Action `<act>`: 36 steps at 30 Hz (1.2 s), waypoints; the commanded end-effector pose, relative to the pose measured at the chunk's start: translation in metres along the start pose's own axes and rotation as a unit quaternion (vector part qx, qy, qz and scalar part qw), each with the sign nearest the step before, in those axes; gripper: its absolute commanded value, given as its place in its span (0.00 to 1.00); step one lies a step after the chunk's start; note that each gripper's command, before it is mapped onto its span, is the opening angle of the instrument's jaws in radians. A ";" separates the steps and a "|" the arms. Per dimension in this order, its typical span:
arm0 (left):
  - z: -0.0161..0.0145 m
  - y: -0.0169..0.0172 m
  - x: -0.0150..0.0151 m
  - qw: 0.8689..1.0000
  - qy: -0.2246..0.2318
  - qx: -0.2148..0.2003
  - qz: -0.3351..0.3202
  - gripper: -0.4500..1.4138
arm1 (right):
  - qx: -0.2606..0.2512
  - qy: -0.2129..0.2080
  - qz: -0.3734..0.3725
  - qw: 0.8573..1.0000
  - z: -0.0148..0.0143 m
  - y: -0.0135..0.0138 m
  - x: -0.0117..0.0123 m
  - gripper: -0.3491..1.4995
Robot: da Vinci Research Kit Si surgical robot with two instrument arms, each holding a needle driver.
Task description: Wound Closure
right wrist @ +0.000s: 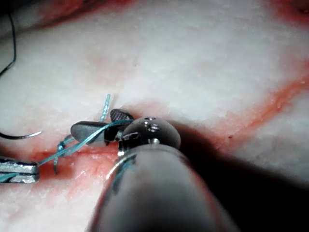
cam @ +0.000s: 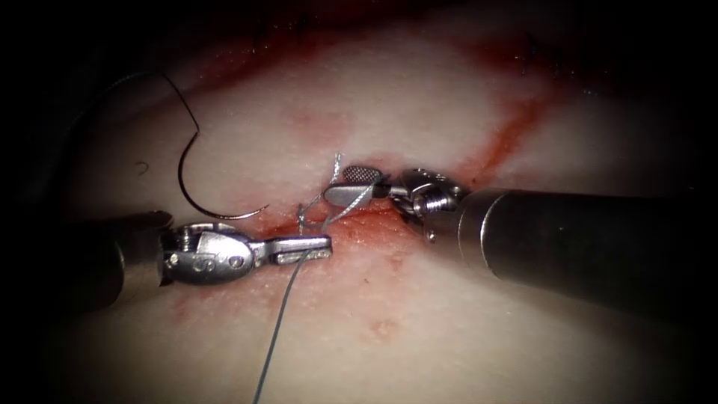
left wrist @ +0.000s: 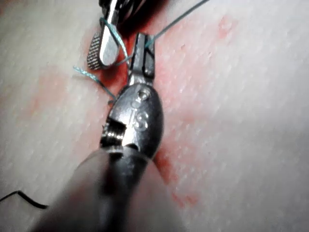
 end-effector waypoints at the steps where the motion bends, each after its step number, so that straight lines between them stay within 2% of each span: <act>1: 0.0007 0.0002 -0.0007 1.000 0.001 -0.001 -0.001 0.00 | -0.002 -0.003 0.005 1.000 0.0011 0.0002 -0.0007 0.72; 8: 0.0008 -0.0004 -0.0012 1.000 -0.004 -0.002 0.000 0.00 | -0.007 -0.004 0.021 1.000 0.0020 0.0004 -0.0006 0.72; 14: 0.0011 0.0000 -0.0015 1.000 -0.006 -0.011 0.005 0.00 | -0.015 0.000 0.021 1.000 0.0043 0.0006 -0.0002 0.74; 19: 0.0011 0.0003 -0.0016 1.000 -0.008 -0.015 0.007 0.00 | -0.014 0.003 0.023 1.000 0.0052 0.0003 -0.0003 0.67; 21: 0.0011 0.0004 -0.0016 1.000 -0.008 -0.015 0.008 0.00 | -0.013 0.005 0.023 1.000 0.0054 0.0003 -0.0004 0.56; 22: 0.0011 0.0004 -0.0016 1.000 -0.008 -0.015 0.008 0.00 | -0.018 0.001 0.021 1.000 0.0055 0.0003 -0.0005 0.28; 24: 0.0011 0.0004 -0.0017 1.000 -0.009 -0.016 0.008 0.00 | -0.025 -0.005 0.020 0.999 0.0055 0.0004 -0.0007 0.00; 31: 0.0004 0.0001 -0.0020 1.000 -0.009 -0.021 0.000 0.00 | -0.041 -0.021 0.017 0.999 0.0052 0.0002 -0.0011 0.00; 36: -0.0012 -0.0006 -0.0029 1.000 -0.017 -0.014 -0.008 0.00 | 0.003 0.004 -0.032 0.999 0.0042 -0.0012 -0.0006 0.00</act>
